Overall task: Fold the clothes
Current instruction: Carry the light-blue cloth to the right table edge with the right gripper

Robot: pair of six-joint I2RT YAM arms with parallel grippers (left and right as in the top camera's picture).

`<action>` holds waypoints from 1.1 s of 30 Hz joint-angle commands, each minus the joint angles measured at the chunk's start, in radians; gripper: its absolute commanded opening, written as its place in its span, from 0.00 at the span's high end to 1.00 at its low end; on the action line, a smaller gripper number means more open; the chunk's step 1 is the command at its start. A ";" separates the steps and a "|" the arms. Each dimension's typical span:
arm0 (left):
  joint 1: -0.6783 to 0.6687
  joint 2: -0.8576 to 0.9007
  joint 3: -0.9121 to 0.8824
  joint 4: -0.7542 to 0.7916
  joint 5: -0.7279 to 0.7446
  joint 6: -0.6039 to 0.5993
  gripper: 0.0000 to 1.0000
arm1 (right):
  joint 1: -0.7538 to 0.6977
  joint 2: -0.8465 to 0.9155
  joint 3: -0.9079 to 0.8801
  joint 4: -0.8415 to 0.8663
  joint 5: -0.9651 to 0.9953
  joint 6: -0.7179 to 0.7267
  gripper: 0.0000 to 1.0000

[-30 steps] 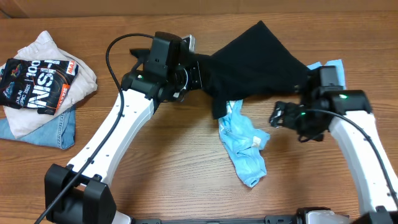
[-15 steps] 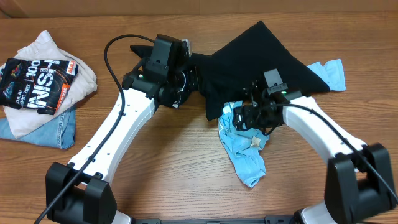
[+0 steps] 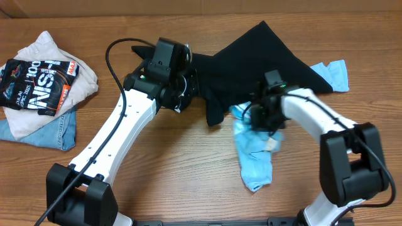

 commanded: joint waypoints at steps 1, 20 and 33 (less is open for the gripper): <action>0.001 0.001 0.004 -0.054 -0.097 0.034 0.93 | -0.175 -0.084 0.145 -0.123 0.309 0.208 0.96; 0.000 0.001 0.004 -0.183 -0.187 0.060 0.96 | -0.748 -0.199 0.813 -0.375 0.441 0.348 0.96; -0.001 0.001 0.004 -0.219 -0.180 0.069 0.96 | -0.834 -0.145 0.772 -0.423 0.693 0.567 0.91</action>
